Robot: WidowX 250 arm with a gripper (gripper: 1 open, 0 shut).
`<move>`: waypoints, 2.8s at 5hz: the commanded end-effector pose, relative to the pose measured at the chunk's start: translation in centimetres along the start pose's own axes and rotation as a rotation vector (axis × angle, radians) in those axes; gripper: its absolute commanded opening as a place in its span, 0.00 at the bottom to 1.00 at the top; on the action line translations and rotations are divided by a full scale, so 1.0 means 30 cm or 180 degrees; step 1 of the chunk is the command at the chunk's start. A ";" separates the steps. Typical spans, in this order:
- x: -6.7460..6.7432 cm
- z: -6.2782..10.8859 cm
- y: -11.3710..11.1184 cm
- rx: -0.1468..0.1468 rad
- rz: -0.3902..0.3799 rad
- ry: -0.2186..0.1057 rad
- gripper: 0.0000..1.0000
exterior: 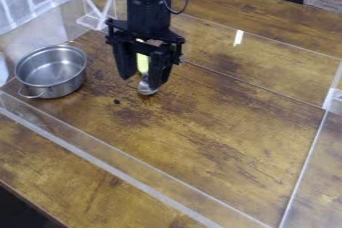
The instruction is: Move the green spoon to the left
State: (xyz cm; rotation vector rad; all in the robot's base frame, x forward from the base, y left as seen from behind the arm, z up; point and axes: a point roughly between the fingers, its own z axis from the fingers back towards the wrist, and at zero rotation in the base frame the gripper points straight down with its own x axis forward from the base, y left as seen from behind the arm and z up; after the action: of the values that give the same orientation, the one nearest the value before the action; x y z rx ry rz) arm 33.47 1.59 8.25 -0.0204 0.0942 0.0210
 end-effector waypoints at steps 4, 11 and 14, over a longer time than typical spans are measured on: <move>0.018 0.123 0.037 -0.0009 0.0062 -0.0267 0.00; 0.038 0.152 0.074 -0.0035 0.0085 -0.0281 0.00; 0.057 0.133 0.095 -0.0046 0.0115 -0.0252 0.00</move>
State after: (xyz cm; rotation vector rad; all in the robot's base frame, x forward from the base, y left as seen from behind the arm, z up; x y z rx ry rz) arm 34.88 4.04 10.39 -0.0375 0.0700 0.0476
